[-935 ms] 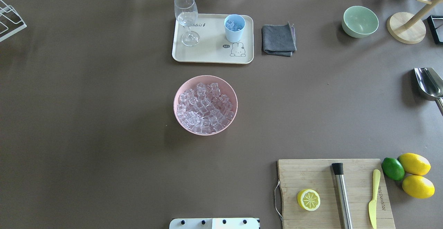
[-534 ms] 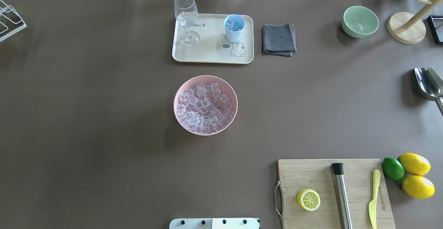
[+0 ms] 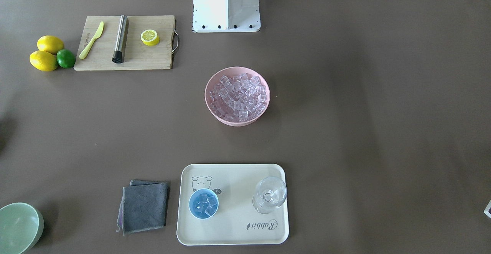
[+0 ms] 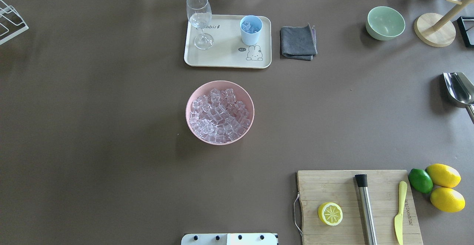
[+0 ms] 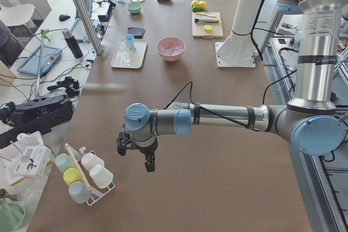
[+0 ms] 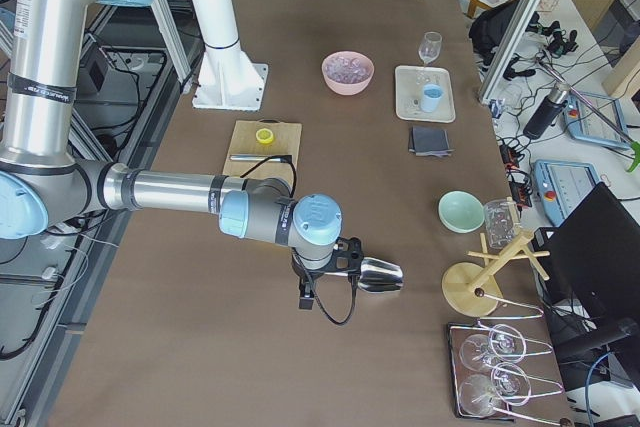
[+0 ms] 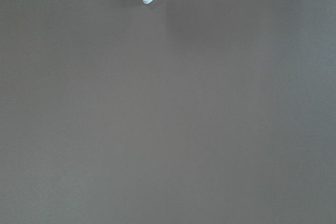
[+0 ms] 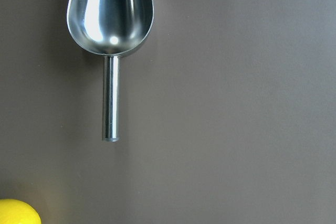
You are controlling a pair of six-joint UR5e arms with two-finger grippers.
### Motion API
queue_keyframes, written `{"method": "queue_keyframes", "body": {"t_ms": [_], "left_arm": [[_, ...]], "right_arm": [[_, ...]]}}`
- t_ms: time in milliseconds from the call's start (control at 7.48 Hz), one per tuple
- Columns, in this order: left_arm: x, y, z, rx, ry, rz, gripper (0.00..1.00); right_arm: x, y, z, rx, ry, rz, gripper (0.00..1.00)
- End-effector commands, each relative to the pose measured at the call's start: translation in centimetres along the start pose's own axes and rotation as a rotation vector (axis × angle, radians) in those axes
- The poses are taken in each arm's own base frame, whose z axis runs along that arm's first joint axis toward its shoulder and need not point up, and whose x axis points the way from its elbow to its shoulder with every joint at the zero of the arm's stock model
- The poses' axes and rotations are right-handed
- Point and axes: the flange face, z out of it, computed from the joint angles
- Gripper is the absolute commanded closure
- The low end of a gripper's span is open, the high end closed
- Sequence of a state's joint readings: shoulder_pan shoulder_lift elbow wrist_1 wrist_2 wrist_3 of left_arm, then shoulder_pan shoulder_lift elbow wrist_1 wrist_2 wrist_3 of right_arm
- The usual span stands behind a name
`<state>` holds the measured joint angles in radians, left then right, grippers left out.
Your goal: Put ice in cup with scoop
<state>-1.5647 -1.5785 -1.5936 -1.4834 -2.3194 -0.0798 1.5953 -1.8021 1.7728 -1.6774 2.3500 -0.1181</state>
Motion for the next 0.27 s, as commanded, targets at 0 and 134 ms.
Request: {"method": "queue_keyframes", "body": {"t_ms": [0,134], "left_arm": [[0.01,0.00,-0.01,0.000,0.000,0.000,0.01],[0.06,0.00,-0.06,0.001,0.000,0.001,0.01]], "right_arm": [[-0.37,-0.05,-0.32,0.007,-0.005,-0.006,0.00],[-0.07,0.01,0.00,0.000,-0.006,0.000,0.00]]}}
